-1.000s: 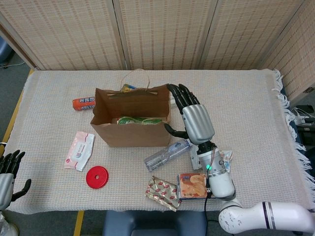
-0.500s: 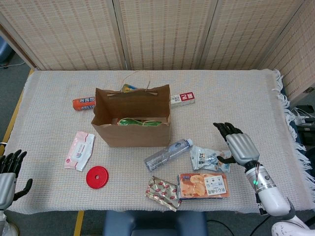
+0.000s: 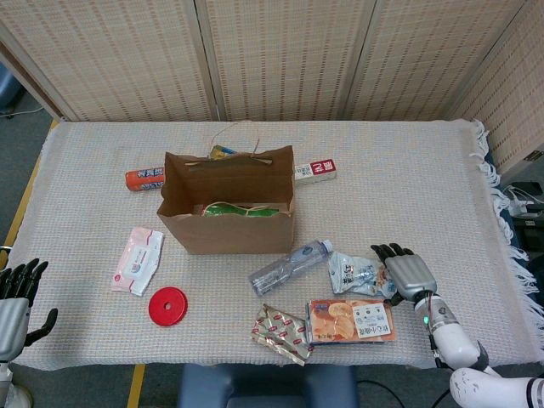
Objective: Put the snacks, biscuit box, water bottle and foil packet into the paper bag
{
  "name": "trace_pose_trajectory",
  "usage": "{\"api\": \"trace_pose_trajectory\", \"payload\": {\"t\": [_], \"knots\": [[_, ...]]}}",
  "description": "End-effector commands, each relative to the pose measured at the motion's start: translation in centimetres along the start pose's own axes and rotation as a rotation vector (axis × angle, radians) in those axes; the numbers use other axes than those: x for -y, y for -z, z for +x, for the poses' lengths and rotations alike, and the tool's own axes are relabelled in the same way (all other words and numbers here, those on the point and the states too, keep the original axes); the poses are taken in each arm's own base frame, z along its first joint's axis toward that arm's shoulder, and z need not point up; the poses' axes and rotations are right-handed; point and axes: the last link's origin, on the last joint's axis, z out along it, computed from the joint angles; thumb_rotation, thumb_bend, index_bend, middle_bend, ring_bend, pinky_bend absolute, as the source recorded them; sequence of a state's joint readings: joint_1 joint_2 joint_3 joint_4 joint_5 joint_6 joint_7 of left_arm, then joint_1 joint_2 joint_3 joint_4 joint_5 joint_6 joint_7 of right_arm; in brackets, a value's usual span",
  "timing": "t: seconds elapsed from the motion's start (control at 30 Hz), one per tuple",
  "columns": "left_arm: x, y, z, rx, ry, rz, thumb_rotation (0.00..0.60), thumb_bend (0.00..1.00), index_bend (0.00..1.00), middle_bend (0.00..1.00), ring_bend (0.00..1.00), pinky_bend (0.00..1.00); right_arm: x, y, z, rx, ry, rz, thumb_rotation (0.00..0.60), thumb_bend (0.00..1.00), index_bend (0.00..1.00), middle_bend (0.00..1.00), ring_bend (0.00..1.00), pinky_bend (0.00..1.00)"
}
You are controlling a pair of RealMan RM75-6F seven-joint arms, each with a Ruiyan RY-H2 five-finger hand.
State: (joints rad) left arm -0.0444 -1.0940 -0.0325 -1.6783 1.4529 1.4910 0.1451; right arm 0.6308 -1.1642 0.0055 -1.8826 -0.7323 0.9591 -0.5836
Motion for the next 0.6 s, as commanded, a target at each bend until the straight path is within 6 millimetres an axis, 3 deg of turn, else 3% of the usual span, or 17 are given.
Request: {"api": "trace_pose_trajectory", "payload": {"t": [0.03,0.6], "knots": [[0.0,0.0,0.0,0.001,0.004,0.001,0.6,0.37,0.0,0.0,0.0,0.0,0.6,-1.2,-0.3,-0.005,0.026,-0.014,0.6,0.0,0.0,0.06,0.01,0.14],[0.2,0.2,0.1,0.002,0.012,0.004,0.6,0.37,0.0,0.0,0.0,0.0,2.2,-4.1,-2.1,0.037,0.009,-0.045,0.6,0.0,0.0,0.06,0.01,0.14]]}}
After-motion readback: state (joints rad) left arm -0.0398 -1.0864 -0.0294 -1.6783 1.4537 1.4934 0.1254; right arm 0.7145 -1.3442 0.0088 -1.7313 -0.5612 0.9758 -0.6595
